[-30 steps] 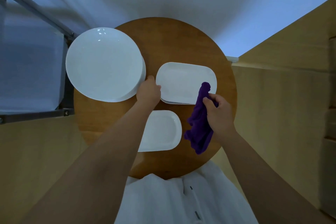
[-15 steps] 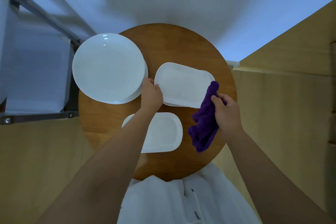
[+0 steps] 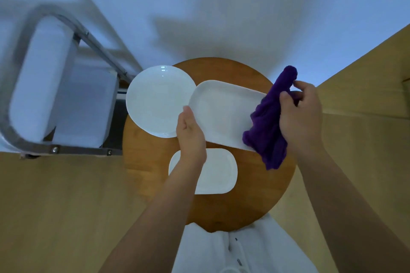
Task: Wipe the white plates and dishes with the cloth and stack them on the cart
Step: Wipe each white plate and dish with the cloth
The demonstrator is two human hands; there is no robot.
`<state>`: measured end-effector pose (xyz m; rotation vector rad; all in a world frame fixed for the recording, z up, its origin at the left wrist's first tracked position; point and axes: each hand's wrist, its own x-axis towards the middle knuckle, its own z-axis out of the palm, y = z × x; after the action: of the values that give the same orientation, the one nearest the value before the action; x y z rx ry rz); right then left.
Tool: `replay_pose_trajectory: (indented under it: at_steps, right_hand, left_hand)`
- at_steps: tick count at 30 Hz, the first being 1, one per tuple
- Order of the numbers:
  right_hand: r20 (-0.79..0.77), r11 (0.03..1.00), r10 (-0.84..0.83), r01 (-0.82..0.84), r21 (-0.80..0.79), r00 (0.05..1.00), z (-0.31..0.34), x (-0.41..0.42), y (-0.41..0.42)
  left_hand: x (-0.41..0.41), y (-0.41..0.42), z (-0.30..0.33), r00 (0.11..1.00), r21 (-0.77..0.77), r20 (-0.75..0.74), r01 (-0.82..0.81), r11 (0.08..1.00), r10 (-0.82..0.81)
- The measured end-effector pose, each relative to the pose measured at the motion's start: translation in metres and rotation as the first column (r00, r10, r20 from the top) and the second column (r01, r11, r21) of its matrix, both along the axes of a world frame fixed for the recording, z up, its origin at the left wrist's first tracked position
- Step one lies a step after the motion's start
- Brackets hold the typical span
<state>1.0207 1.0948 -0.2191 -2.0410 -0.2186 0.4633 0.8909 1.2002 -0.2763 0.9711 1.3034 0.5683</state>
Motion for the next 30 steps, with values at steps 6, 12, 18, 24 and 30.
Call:
replay_pose_trajectory:
  at_steps: [6, 12, 18, 24, 30]
  right_hand:
    - [0.153, 0.580, 0.550, -0.244, -0.777, 0.821, -0.006, -0.052, 0.007]
    - [0.378, 0.705, 0.449, -0.061, -0.707, 0.810, 0.003, -0.076, -0.001]
    - [0.415, 0.738, 0.478, -0.098, -0.667, 0.774, 0.004, -0.092, 0.016]
    - [0.446, 0.840, 0.461, -0.215, -0.499, 0.767, 0.013, -0.113, 0.040]
    - [0.576, 0.865, 0.501, -0.358, -0.351, 0.646, 0.039, -0.135, 0.072]
  left_hand:
    - [-0.022, -0.007, 0.045, 0.992, -0.106, 0.094, -0.074, 0.992, 0.084]
    - [-0.046, -0.006, 0.072, 0.971, -0.122, 0.169, -0.151, 0.981, 0.171]
    - [-0.055, -0.005, 0.090, 0.979, -0.019, 0.187, -0.075, 0.997, 0.077]
    - [-0.062, -0.001, 0.101, 0.986, 0.036, 0.165, -0.004, 0.999, -0.002]
    - [-0.066, 0.007, 0.111, 0.995, 0.000, 0.098, 0.012, 1.000, -0.012]
